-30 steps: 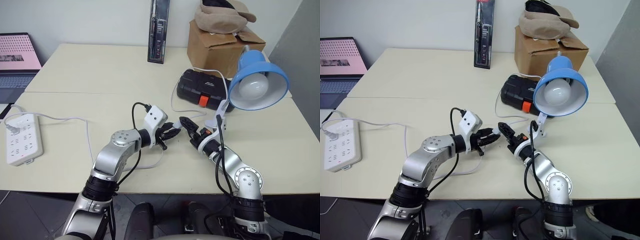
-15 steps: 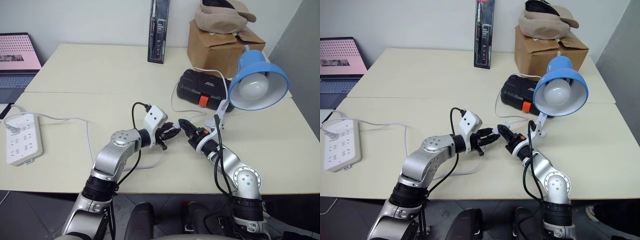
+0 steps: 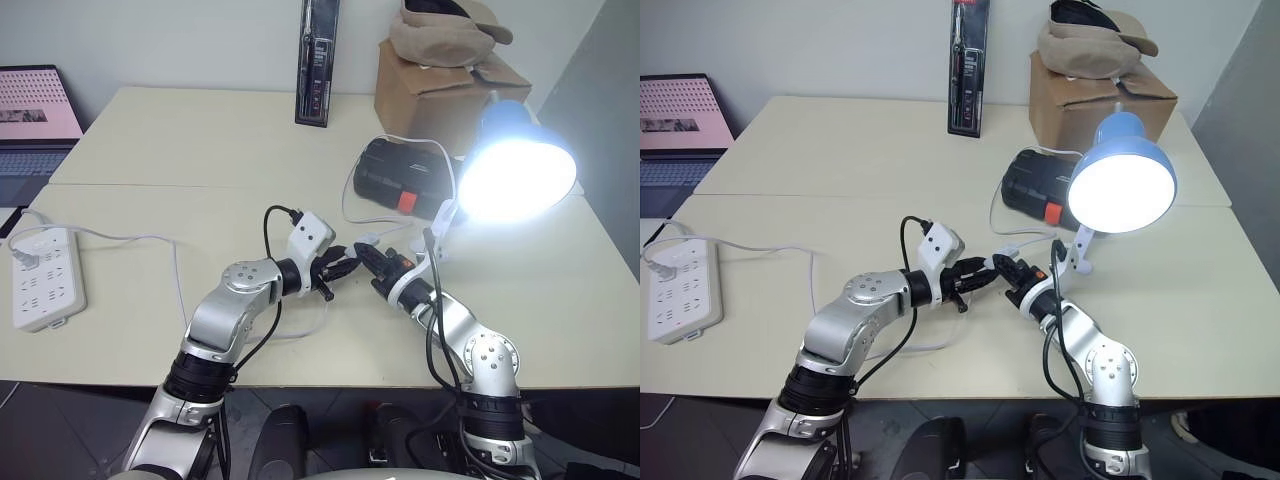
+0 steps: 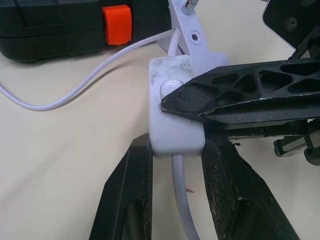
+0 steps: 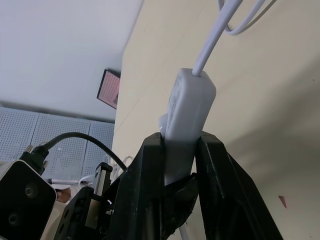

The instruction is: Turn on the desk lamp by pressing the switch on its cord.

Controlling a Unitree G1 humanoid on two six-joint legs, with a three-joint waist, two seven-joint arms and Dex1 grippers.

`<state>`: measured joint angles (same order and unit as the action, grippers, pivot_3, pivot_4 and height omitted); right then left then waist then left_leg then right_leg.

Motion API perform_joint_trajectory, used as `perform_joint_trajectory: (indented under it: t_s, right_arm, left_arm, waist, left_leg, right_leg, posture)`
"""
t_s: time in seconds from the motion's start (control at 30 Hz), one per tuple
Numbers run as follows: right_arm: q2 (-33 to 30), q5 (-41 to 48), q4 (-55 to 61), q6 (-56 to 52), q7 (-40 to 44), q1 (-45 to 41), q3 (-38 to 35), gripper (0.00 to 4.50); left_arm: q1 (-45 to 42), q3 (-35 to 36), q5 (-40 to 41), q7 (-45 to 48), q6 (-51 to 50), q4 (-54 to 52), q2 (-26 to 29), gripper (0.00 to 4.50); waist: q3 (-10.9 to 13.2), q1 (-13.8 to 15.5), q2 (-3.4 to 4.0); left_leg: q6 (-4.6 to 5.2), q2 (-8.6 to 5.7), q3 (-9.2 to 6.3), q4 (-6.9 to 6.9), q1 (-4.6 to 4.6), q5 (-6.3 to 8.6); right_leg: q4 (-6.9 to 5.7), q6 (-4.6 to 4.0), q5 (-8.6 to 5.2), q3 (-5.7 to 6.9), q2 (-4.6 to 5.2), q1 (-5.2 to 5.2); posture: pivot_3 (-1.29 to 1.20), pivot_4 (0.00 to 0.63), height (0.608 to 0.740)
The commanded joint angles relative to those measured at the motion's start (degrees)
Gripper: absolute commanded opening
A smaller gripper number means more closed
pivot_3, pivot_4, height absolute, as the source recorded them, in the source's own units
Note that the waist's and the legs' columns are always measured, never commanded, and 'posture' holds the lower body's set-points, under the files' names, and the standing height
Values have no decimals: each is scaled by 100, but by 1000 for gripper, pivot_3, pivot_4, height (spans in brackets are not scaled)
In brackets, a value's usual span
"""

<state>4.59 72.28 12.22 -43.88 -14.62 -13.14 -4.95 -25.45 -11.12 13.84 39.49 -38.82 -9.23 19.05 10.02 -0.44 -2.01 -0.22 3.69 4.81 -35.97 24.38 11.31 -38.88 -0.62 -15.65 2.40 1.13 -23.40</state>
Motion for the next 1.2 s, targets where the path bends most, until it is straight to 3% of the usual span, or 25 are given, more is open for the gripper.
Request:
perform_joint_trajectory:
  t_s: [0.03,0.07,0.13,0.3,0.6,0.67,0.77,0.93,1.07,1.13,1.2]
  right_arm:
    - [203,-70,139,159,-17,47,-6,482]
    - [198,-72,149,171,-9,55,-5,482]
    - [171,-67,165,175,-1,73,-1,1191]
    - [92,-25,223,170,22,118,-41,2175]
    - [-514,548,864,-178,-117,534,-382,4422]
    - [-854,561,1050,-328,-86,588,-405,4500]
    - [-1873,32,1561,-748,259,617,-166,4500]
    - [-3575,-1057,2372,-1042,1364,477,487,4500]
    - [-4171,-1765,2566,-889,1914,425,809,4500]
    - [-4297,-2044,2616,-824,2097,440,904,4500]
    - [-4323,-2236,2631,-788,2219,449,950,4500]
  left_arm:
    - [-109,-3,71,22,133,-274,-4,1039]
    - [-110,-3,69,22,136,-273,-4,1039]
    - [-113,4,60,21,153,-258,3,1039]
    - [-126,19,5,23,236,-196,54,1039]
    - [-98,-122,-389,62,1038,432,223,1039]
    - [-154,-177,-497,79,1264,687,223,1039]
    - [-239,-281,-659,157,1637,1085,200,1039]
    - [-339,-405,-834,301,2146,1625,121,1039]
    - [-349,-468,-934,339,2322,1840,57,1039]
    - [-335,-498,-968,383,2364,1903,57,1741]
    - [-315,-497,-977,459,2395,1920,83,2049]
  waist:
    - [0,0,0]
    - [0,0,0]
    - [0,0,0]
    - [0,0,0]
    - [0,12,0]
    - [0,15,0]
    - [1,21,2]
    - [2,30,2]
    - [1,33,-2]
    - [2,33,-5]
    - [2,35,-5]
  left_leg:
    - [0,0,0,0,0,0]
    - [0,0,0,0,0,0]
    - [0,0,0,0,0,0]
    - [0,0,0,0,2,0]
    - [0,0,1,1,7,0]
    - [0,-2,1,1,9,0]
    - [0,-4,1,0,15,0]
    - [1,-3,1,4,20,0]
    - [1,-1,-5,3,27,0]
    - [1,-3,-3,1,32,0]
    - [1,-4,-3,0,34,0]
  right_leg:
    - [0,0,0,0,0,0]
    - [0,0,0,0,0,0]
    - [0,0,0,0,0,0]
    - [1,0,0,0,0,-1]
    - [3,0,0,0,1,-6]
    - [5,0,0,1,3,-6]
    - [6,3,1,1,4,-10]
    - [11,3,1,3,0,-19]
    - [16,3,1,10,-4,-22]
    - [17,4,1,10,-2,-25]
    - [19,5,2,10,0,-25]
  posture:
    - [0,150,740]
    - [0,150,740]
    - [0,150,740]
    - [0,150,740]
    - [0,150,740]
    - [0,150,740]
    - [0,150,740]
    - [0,150,740]
    - [0,150,740]
    - [0,150,740]
    - [0,150,740]
